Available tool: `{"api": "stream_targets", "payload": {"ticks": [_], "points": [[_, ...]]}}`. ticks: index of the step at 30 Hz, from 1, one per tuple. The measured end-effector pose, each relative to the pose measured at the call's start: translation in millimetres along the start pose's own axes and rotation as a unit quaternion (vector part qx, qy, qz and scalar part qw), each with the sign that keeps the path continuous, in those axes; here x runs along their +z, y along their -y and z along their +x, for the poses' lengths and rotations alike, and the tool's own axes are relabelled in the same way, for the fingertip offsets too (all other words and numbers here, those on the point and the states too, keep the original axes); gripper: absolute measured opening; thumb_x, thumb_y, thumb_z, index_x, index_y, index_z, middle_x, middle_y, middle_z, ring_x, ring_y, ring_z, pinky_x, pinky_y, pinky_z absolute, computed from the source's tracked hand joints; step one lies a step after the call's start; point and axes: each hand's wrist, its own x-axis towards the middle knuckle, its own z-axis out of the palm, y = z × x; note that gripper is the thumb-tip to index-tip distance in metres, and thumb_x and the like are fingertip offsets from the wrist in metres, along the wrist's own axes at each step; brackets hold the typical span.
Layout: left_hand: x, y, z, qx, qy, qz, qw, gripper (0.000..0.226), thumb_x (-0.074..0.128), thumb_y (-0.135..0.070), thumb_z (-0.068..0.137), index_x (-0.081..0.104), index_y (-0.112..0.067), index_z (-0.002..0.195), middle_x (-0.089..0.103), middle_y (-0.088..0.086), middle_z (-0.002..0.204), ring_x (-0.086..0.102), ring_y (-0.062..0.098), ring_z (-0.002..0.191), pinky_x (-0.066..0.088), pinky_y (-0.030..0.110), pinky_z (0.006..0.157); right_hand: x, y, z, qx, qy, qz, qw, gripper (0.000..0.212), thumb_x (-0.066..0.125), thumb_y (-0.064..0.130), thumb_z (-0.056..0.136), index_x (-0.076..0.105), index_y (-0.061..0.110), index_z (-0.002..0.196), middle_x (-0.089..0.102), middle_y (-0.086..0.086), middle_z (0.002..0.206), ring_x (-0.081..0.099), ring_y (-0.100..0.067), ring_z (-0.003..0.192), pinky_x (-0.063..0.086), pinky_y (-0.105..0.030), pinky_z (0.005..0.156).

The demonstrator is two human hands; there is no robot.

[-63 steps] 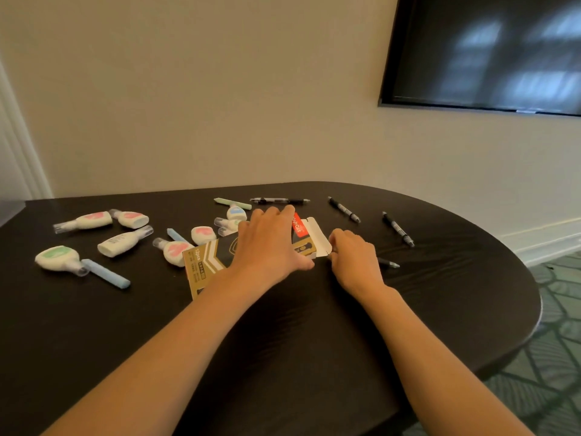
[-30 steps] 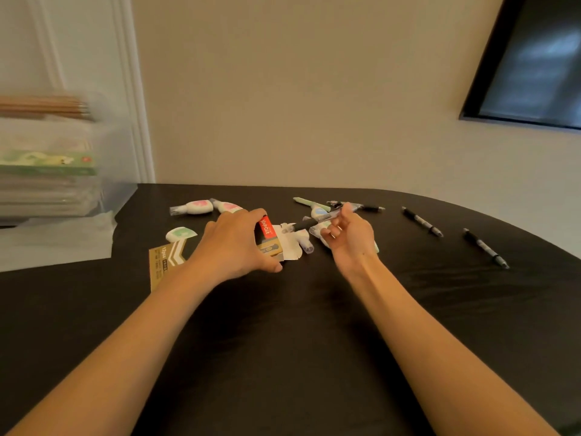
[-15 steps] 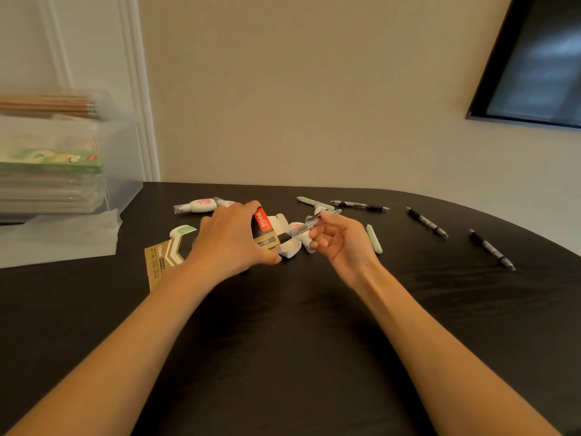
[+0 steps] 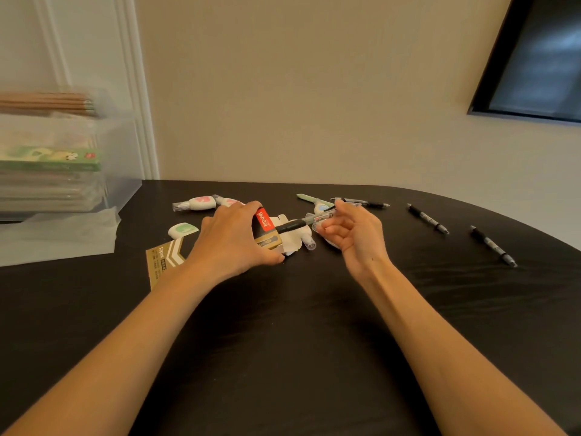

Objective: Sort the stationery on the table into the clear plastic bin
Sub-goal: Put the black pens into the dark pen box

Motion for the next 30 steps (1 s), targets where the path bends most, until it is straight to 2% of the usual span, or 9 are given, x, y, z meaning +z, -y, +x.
{"api": "stream_targets", "payload": {"ticks": [5,14,16,20,22,25,27,30], "points": [[0.6,-1.4,-0.9,0.007,-0.007,-0.003,1.0,0.091,0.075,-0.049,0.068,0.031,-0.019,0.142,0.042,0.003,0.141,0.038,0.021,0.129,0.037,0.043,0.105,5.5,-4.4,-5.9,0.048,0.067,-0.039,0.996,0.013,0.056,0.011,0.09,0.059,0.002,0.082,0.066,-0.008,0.056,0.065,-0.016,0.05,0.058,-0.025,0.059],[4.9,-5.4,-2.0,0.02,-0.003,0.031,0.999,0.092,0.073,-0.052,0.069,0.029,-0.019,0.143,0.039,0.002,0.144,0.034,0.021,0.132,0.031,0.041,0.107,9.0,-6.3,-11.7,0.072,0.115,-0.049,0.99,0.008,0.058,0.01,0.089,0.058,0.003,0.085,0.066,-0.007,0.059,0.065,-0.013,0.05,0.055,-0.022,0.053],[5.3,-4.8,-3.4,0.024,-0.008,0.034,0.999,0.092,0.073,-0.052,0.069,0.028,-0.02,0.143,0.038,0.002,0.144,0.033,0.021,0.133,0.03,0.041,0.107,10.8,-8.1,-14.5,0.076,0.138,-0.081,0.984,0.009,0.058,0.012,0.089,0.058,0.005,0.084,0.067,-0.006,0.061,0.064,-0.012,0.052,0.055,-0.02,0.053],[6.1,-4.1,-4.0,0.028,-0.01,0.021,0.999,0.091,0.074,-0.052,0.069,0.031,-0.021,0.142,0.04,0.002,0.143,0.034,0.021,0.132,0.032,0.042,0.107,14.5,-12.9,-16.4,0.091,0.201,-0.178,0.959,0.015,0.055,0.015,0.091,0.059,0.012,0.077,0.061,-0.003,0.071,0.047,-0.006,0.055,0.038,-0.014,0.044],[6.1,-4.6,-4.2,0.027,-0.01,0.015,0.999,0.091,0.073,-0.052,0.068,0.031,-0.021,0.142,0.041,0.003,0.142,0.035,0.021,0.131,0.033,0.043,0.107,15.8,-13.2,-16.6,0.096,0.22,-0.189,0.952,0.019,0.052,0.016,0.092,0.059,0.014,0.075,0.058,-0.002,0.074,0.043,-0.007,0.059,0.035,-0.015,0.046],[4.9,-3.0,-3.7,0.02,-0.015,0.003,1.0,0.092,0.075,-0.051,0.068,0.031,-0.02,0.143,0.042,0.003,0.141,0.036,0.021,0.13,0.034,0.043,0.107,13.0,-8.8,-15.0,0.081,0.214,-0.154,0.961,0.016,0.048,0.013,0.09,0.062,0.01,0.084,0.061,-0.003,0.073,0.047,-0.009,0.064,0.037,-0.019,0.053],[4.4,-1.7,-3.5,0.015,-0.016,0.0,1.0,0.093,0.075,-0.051,0.067,0.032,-0.019,0.143,0.043,0.003,0.141,0.037,0.021,0.13,0.036,0.044,0.106,8.3,-5.5,-13.2,0.052,0.214,-0.179,0.959,0.017,0.049,0.011,0.091,0.066,0.01,0.089,0.066,-0.001,0.071,0.051,-0.008,0.067,0.041,-0.019,0.054],[4.1,-2.5,-3.7,0.016,-0.018,-0.003,1.0,0.093,0.075,-0.05,0.067,0.032,-0.019,0.143,0.042,0.003,0.141,0.038,0.021,0.13,0.036,0.045,0.106,7.0,-3.8,-14.1,0.03,0.228,-0.25,0.941,0.014,0.055,0.011,0.091,0.068,0.011,0.086,0.067,0.001,0.079,0.054,-0.007,0.072,0.044,-0.016,0.054]]}}
